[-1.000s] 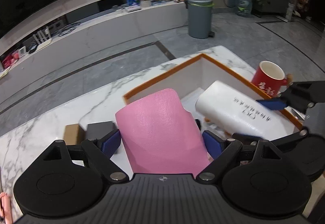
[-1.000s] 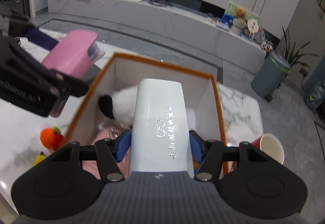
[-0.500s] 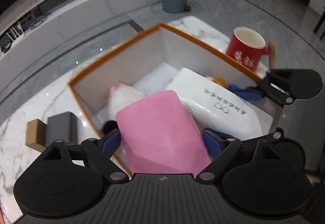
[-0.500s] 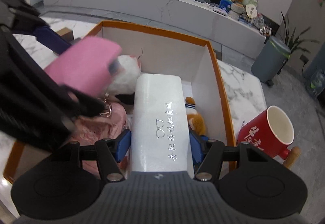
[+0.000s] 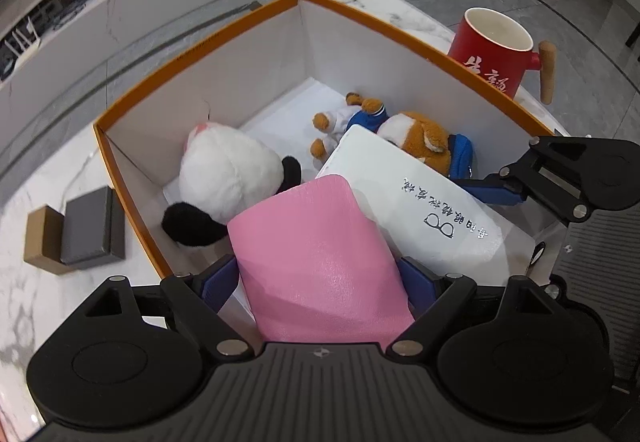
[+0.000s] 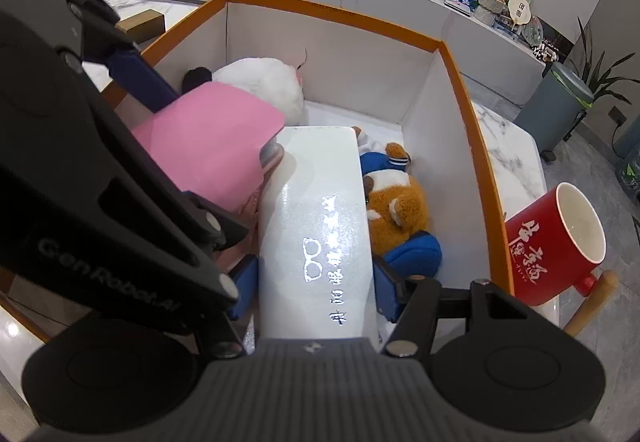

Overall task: Organize objects
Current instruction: 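Lower the pink pouch into the box with the left tool while the right tool lowers the glasses case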

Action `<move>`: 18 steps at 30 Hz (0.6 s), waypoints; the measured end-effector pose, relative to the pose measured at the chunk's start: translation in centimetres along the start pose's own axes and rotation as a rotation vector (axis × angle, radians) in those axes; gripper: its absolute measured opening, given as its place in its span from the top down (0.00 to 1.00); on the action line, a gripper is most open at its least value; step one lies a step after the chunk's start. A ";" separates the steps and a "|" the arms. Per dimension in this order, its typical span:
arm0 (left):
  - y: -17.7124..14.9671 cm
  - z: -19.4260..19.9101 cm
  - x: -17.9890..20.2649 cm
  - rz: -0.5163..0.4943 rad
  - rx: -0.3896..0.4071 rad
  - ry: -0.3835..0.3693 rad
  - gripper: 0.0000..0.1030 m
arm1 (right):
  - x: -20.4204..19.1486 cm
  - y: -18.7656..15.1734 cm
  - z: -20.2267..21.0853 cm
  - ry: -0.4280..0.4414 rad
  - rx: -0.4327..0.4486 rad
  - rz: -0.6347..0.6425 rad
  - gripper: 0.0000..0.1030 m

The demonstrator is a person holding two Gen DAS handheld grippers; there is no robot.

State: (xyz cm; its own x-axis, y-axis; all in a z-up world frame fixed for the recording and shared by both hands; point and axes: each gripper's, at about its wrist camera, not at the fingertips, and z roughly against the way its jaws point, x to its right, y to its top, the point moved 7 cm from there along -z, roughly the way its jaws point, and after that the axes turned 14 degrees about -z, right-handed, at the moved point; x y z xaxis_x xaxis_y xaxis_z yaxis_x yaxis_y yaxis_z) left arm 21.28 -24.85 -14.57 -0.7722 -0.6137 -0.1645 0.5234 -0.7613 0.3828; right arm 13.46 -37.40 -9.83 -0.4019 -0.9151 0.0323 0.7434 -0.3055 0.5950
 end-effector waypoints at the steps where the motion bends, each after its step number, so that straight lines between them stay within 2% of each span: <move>1: 0.0 -0.1 0.0 -0.001 0.001 0.002 0.03 | -0.3 -0.3 0.1 0.000 -0.001 -0.001 0.40; 13: -0.1 -0.8 0.0 0.016 0.000 -0.023 0.03 | 0.2 -0.4 -0.5 0.033 -0.014 -0.035 0.40; 18: -0.2 -1.1 0.3 -0.015 -0.043 -0.026 0.01 | 0.3 -0.5 -0.6 0.047 -0.029 -0.042 0.39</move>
State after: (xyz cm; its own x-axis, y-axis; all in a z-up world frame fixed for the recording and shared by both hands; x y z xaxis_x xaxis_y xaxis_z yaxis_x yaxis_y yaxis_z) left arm 21.30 -25.11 -15.70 -0.7888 -0.5970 -0.1461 0.5266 -0.7790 0.3405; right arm 13.31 -37.65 -10.58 -0.4076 -0.9126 -0.0302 0.7419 -0.3503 0.5718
